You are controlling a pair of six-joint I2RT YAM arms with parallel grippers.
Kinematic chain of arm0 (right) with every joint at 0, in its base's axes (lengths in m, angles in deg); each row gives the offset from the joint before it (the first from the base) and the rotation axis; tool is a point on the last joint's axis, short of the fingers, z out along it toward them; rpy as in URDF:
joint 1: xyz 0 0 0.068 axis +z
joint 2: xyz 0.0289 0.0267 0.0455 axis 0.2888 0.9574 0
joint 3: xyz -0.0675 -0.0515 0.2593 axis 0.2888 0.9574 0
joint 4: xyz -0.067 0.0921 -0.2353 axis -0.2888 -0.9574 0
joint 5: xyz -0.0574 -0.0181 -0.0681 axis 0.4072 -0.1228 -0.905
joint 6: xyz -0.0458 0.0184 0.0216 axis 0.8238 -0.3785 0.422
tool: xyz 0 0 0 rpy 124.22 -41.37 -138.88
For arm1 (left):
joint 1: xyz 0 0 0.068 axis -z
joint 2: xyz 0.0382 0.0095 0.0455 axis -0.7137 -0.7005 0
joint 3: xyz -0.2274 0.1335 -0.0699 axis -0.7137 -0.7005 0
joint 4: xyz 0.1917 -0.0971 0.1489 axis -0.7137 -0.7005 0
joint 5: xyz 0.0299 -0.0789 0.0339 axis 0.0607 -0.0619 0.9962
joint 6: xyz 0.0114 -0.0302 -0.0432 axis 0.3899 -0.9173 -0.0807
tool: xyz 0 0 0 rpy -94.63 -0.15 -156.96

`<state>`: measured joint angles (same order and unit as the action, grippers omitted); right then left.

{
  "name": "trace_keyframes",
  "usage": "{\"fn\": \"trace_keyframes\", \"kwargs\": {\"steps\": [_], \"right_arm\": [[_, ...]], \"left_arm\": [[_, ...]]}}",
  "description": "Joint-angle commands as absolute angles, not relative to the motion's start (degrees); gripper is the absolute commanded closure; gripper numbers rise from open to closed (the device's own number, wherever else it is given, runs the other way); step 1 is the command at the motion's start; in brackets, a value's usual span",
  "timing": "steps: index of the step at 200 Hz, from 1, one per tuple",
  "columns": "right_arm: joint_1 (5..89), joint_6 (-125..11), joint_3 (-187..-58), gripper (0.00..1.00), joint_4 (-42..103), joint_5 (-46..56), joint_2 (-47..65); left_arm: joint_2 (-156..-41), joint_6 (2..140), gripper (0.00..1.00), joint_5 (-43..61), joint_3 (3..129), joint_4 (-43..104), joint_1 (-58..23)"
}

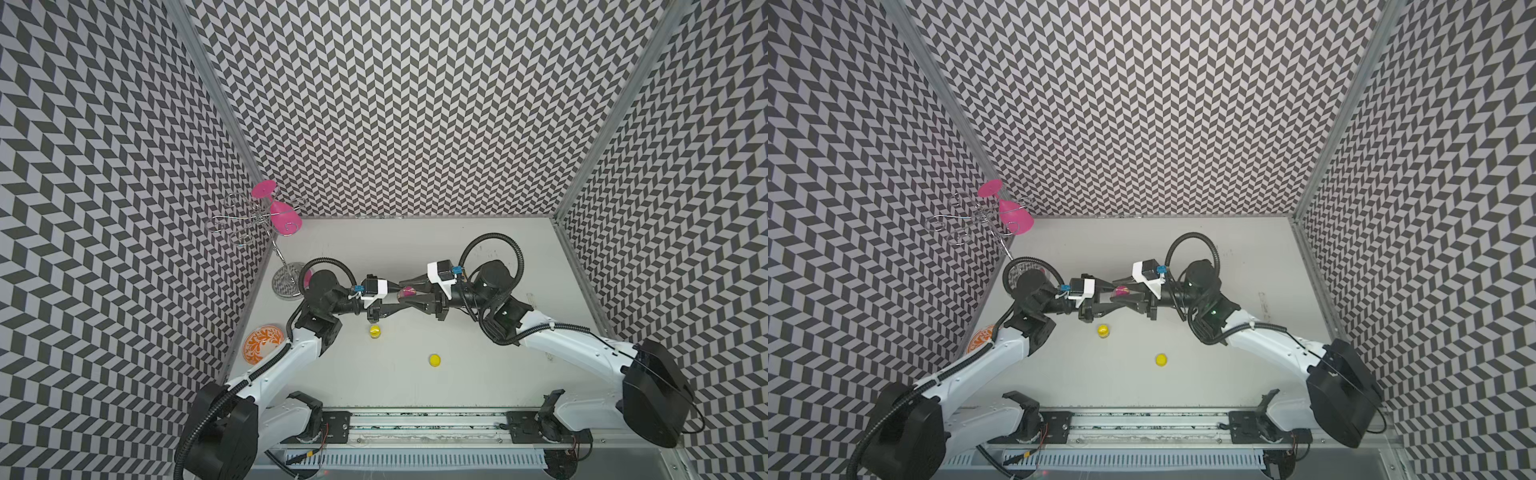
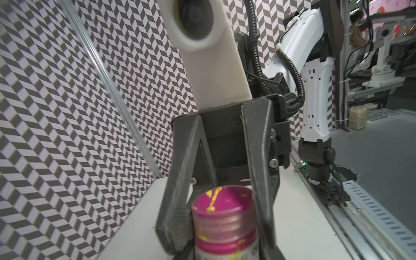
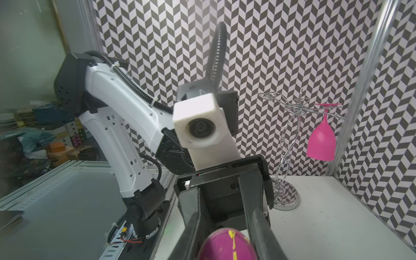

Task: Close the paint jar lid
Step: Screw the lid onto the paint jar.

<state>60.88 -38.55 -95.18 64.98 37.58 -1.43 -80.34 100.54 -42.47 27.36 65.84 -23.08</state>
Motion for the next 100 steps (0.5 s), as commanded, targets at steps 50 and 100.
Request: {"fn": "trace_keyframes", "kwargs": {"steps": [50, 100], "right_arm": [[61.35, -40.28, -97.72, 1.00, 63.89, 35.74, -1.75], [61.39, -40.16, -97.80, 1.00, 63.85, 35.70, -1.73]], "left_arm": [[-79.24, 101.95, 0.62, -39.34, 27.65, 66.56, -23.34], [-79.50, 103.25, 0.74, -39.40, 28.45, 64.85, -23.39]]}}
